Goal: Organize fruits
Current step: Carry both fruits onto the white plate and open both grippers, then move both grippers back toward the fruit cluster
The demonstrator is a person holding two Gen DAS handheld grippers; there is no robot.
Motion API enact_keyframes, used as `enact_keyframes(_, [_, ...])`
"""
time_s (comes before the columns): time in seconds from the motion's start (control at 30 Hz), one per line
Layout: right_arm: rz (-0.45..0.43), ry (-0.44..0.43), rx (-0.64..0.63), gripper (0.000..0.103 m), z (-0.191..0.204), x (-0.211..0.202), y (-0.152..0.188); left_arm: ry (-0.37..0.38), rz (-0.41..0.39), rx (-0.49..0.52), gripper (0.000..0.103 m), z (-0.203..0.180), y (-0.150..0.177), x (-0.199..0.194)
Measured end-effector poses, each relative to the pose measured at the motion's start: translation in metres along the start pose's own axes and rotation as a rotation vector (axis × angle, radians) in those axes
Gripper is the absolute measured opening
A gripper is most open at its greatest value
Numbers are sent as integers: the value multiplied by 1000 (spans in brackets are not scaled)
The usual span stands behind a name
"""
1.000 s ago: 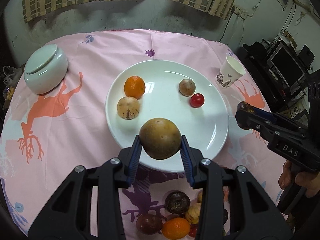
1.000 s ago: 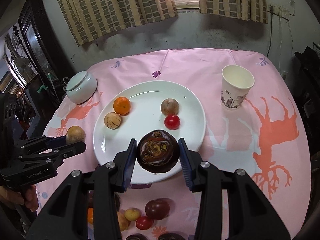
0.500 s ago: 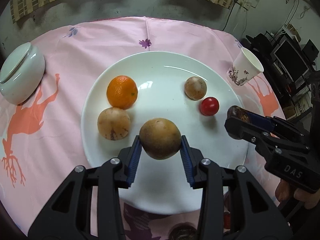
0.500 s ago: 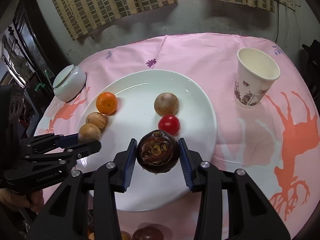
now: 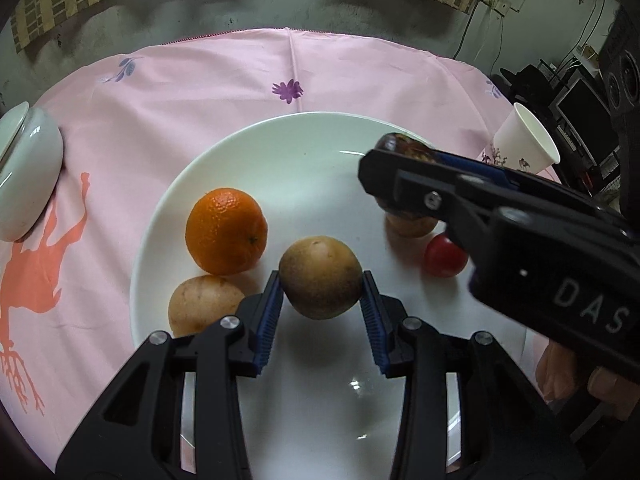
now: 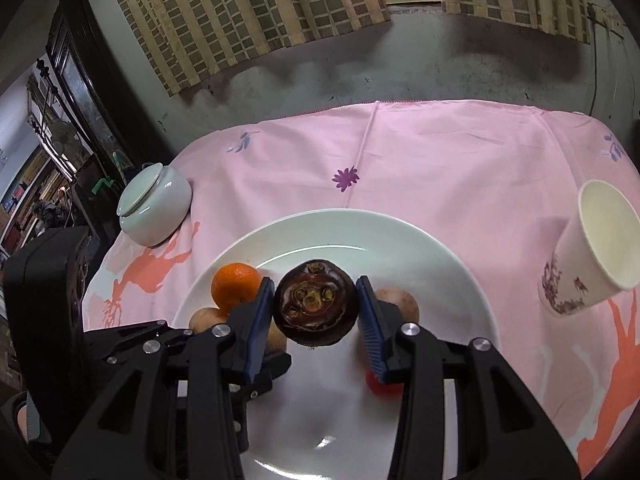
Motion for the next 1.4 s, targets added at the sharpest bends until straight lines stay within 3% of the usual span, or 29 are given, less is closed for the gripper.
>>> enact_keyframes(0.33, [41, 23, 12, 44, -5, 25, -2, 9, 2, -27, 44, 1, -7, 9])
enact_keyframes(0.57, [15, 17, 52, 44, -13, 11, -1, -4, -39, -33, 70, -3, -10, -6])
enact_keyframes(0.83, [-19, 22, 118, 44, -24, -38, 15, -13, -66, -78, 78, 5, 11, -48])
enact_keyframes(0.9, [-29, 30, 136, 50, -27, -56, 25, -16, -69, -82, 82, 5, 21, -61])
enact_keyframes(0.93, [-38, 39, 146, 64, -29, -67, 32, -23, -69, -80, 82, 5, 27, -68])
enact_keyframes(0.97, [-51, 48, 156, 67, -30, -79, 40, -29, -69, -77, 83, 4, 34, -74])
enact_keyframes(1.17, [-13, 113, 134, 71, -25, -130, 96, -35, -31, -92, 83, 0, 83, -105])
enact_keyframes(1.4, [52, 150, 220, 75, -25, -168, 169, -68, 20, -109, 85, -1, 144, -135])
Point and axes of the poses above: each gripper's, at about its wrist camera, not at the fingertips, and x roughly the way its jaws point, z to its left, y to its underside, the point moved 4 cm from there along x, roughly the way its jaws point
